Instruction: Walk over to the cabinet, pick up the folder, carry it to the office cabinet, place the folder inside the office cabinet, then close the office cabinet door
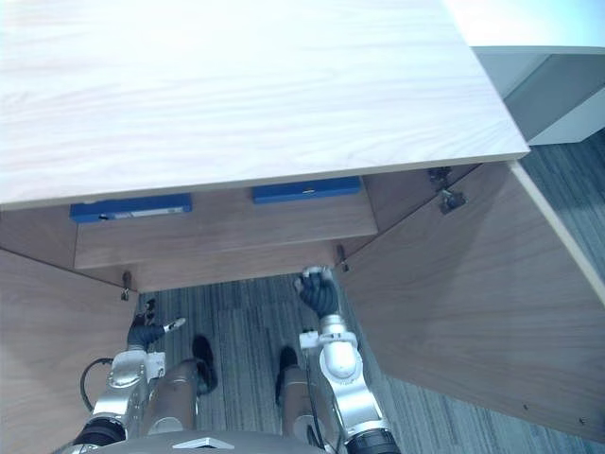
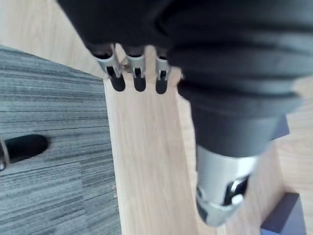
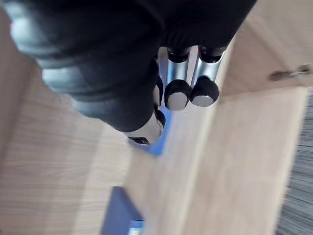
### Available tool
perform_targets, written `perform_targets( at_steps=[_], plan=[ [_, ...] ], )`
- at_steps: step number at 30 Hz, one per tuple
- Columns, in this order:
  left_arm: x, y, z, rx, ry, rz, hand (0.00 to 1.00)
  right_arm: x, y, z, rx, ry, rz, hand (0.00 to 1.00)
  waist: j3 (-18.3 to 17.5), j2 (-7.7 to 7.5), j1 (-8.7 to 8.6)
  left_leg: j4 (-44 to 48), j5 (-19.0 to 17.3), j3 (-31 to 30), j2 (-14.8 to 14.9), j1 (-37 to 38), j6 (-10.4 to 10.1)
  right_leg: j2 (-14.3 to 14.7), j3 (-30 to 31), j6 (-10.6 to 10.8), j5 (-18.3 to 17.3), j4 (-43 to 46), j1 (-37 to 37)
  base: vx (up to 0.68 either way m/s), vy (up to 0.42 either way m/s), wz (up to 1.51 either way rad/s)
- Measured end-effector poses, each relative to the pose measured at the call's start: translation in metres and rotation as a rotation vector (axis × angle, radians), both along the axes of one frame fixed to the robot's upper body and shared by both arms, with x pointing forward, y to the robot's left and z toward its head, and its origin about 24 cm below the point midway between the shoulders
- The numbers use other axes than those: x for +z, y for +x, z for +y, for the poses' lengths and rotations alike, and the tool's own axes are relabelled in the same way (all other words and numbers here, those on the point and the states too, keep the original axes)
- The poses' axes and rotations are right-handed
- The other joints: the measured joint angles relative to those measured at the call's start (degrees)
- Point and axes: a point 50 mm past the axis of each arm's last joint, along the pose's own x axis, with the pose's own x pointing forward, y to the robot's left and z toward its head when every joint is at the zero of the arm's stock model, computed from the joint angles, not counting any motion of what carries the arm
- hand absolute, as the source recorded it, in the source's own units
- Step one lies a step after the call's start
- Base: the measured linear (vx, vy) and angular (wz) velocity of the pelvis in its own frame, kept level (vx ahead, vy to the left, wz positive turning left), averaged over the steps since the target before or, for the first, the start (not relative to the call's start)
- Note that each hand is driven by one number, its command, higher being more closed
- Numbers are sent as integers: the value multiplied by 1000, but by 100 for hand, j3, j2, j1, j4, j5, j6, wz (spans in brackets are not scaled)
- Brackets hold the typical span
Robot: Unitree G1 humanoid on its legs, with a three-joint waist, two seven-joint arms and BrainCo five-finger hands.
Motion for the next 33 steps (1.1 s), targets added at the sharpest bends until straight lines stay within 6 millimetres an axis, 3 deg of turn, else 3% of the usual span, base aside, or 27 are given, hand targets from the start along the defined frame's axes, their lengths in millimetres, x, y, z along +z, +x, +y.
perform_targets(
  at_steps=[2, 6, 7, 11, 18, 28, 33],
  plan=[
    [-6, -7, 3, -6, 18, 40, 0, -28, -12, -9, -41, -23, 145, 100, -75, 15, -9, -482, 214, 63, -98, 330, 11, 8, 18, 26, 202, -420, 281, 71, 1, -7],
    [-17, -24, 4, -10, 26, 111, 0, -61, -33, -20, -112, -28, 324, 100, -311, 28, -27, -1184, 526, 131, -231, 832, -17, 7, 122, 30, 473, -953, 670, 1, 11, -11],
    [-22, -31, 5, -8, 24, 142, 0, -69, -39, -23, -142, -23, 373, 0, -380, 33, -28, -1406, 627, 177, -268, 1005, -16, 6, 151, 38, 549, -1095, 771, -37, 26, -19],
    [-34, -49, 5, -1, 17, 224, 0, -88, -58, -34, -212, -23, 505, 0, -506, 77, -38, -2083, 884, 194, -414, 1494, -48, -2, 262, 23, 622, -1314, 976, -79, 42, -16],
    [-50, -80, 1, 23, -11, 357, 0, -104, -85, -50, -372, 48, 628, 0, -692, 104, -100, -2108, 826, 201, -529, 1721, 27, -84, 420, 31, 633, -1427, 1183, -47, 44, -8],
    [-53, -88, -1, 12, -33, 388, 0, -111, -102, -60, -564, 188, 673, 0, -757, 116, -135, -2107, 699, 382, -629, 1984, 82, -100, 794, -8, 658, -1440, 1300, 7, 19, -14],
    [-53, -89, -1, 19, -36, 394, 0, -109, -113, -79, -737, 278, 640, 0, -806, 130, -194, -2106, 579, 647, -630, 2132, 40, -73, 1074, -44, 681, -1437, 1286, 42, -3, -33]
  ],
)
